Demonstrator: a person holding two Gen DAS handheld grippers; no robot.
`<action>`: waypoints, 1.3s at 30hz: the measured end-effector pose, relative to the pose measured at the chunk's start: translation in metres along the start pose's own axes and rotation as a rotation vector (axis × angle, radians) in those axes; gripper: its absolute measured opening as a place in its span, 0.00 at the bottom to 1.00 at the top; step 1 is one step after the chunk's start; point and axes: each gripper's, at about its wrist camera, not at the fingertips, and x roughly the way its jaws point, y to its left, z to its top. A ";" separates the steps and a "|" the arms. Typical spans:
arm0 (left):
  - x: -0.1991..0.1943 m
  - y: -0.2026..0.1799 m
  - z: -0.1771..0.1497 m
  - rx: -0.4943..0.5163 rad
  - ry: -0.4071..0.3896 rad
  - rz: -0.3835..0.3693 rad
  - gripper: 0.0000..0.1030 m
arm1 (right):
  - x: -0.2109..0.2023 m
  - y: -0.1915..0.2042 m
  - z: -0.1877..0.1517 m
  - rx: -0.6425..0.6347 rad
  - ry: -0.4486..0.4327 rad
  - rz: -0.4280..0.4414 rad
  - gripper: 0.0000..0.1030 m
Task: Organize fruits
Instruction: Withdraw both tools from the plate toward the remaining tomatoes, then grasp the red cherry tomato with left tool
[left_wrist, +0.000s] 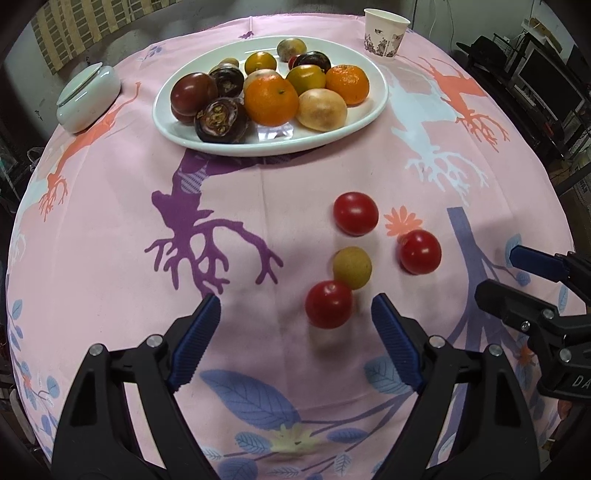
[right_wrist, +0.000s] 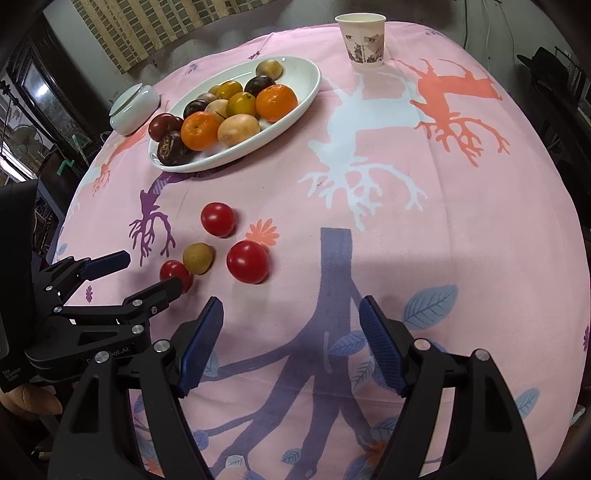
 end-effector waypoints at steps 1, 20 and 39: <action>0.000 -0.001 0.001 0.005 -0.002 -0.004 0.78 | 0.000 0.000 0.001 0.002 0.000 0.001 0.74; 0.016 -0.005 -0.004 0.009 0.052 -0.063 0.43 | -0.004 0.001 0.001 0.005 -0.001 0.001 0.74; 0.003 0.017 -0.013 -0.003 0.042 -0.076 0.27 | 0.002 0.008 -0.005 -0.009 0.028 -0.006 0.74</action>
